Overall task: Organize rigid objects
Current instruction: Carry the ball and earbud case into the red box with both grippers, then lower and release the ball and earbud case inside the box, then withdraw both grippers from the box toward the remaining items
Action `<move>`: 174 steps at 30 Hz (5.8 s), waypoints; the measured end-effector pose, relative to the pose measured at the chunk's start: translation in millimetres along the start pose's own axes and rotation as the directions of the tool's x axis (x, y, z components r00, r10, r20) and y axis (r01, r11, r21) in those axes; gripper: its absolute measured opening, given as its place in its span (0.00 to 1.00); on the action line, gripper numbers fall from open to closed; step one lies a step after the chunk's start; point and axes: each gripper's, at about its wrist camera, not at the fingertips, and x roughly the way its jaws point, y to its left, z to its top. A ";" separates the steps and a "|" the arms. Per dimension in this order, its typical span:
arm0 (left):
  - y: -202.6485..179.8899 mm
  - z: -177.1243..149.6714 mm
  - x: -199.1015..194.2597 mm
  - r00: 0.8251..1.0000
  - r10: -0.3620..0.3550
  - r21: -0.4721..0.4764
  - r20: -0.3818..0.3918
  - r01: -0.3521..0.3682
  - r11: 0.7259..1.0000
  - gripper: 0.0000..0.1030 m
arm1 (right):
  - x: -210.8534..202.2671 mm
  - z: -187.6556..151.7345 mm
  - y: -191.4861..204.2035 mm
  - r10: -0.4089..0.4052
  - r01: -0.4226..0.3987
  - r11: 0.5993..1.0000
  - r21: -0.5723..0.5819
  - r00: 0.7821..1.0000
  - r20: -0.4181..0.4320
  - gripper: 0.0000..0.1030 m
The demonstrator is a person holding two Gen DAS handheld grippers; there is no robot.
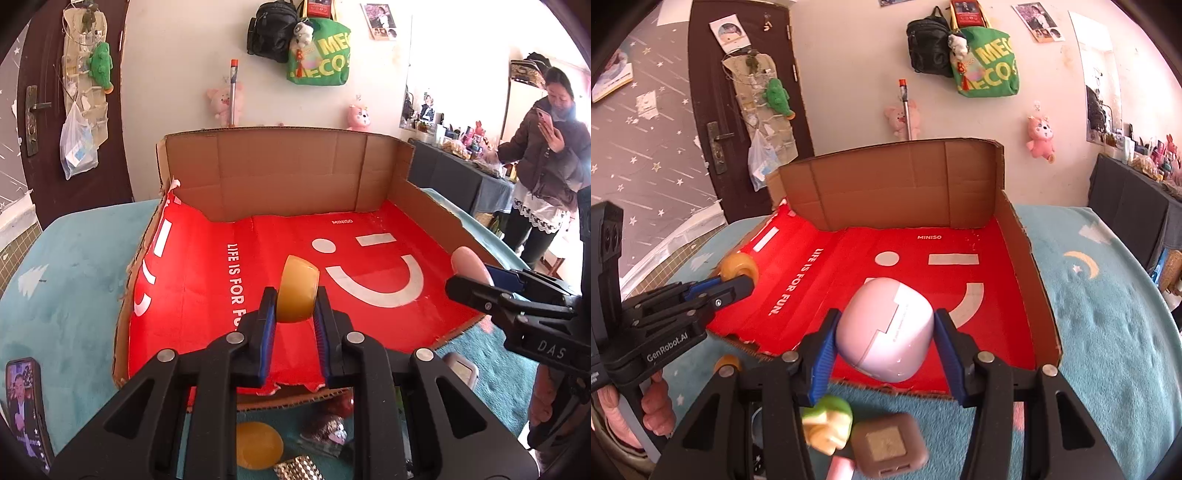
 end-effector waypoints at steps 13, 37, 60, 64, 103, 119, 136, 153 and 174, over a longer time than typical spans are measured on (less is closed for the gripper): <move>7.0 -2.6 50.5 0.992 0.015 -0.020 -0.128 -0.018 1.000 0.18 | 52.8 7.7 3.2 0.002 -0.002 1.000 0.000 0.988 -0.152 0.51; 24.4 3.1 84.7 0.962 0.011 -0.070 -0.271 -0.031 0.997 0.18 | 96.3 17.0 -10.4 -0.061 0.067 0.998 0.013 0.960 -0.273 0.51; 25.9 9.4 96.8 0.964 0.036 -0.069 -0.264 -0.056 0.996 0.18 | 109.1 19.6 -20.0 -0.048 0.064 0.997 0.051 0.959 -0.278 0.52; 25.7 9.4 97.0 0.964 0.035 -0.067 -0.265 -0.055 0.996 0.18 | 109.6 19.6 -19.1 -0.053 0.069 0.996 0.048 0.959 -0.278 0.52; 23.0 13.0 72.1 0.969 0.102 -0.038 -0.226 -0.113 0.993 0.21 | 66.1 28.3 -15.4 -0.003 0.012 0.998 0.058 0.988 -0.158 0.72; 13.5 13.5 52.2 0.976 0.083 -0.037 -0.200 -0.092 0.995 0.21 | 19.8 30.0 -13.1 0.011 -0.010 0.999 0.047 0.999 -0.034 0.93; 9.1 0.2 8.5 0.992 0.067 -0.043 -0.105 -0.072 0.996 0.84 | -5.7 11.9 -10.2 0.017 -0.017 0.999 0.045 1.000 -0.004 1.00; 1.8 -23.8 -31.3 0.991 0.133 -0.001 -0.015 -0.133 0.991 0.98 | -38.7 -11.2 14.7 -0.059 0.062 0.997 -0.036 0.995 0.076 1.00; -4.3 -54.2 -47.2 0.989 0.131 0.010 -0.071 -0.130 0.991 0.98 | -63.3 -41.5 33.2 -0.097 0.102 0.994 -0.038 0.989 0.113 1.00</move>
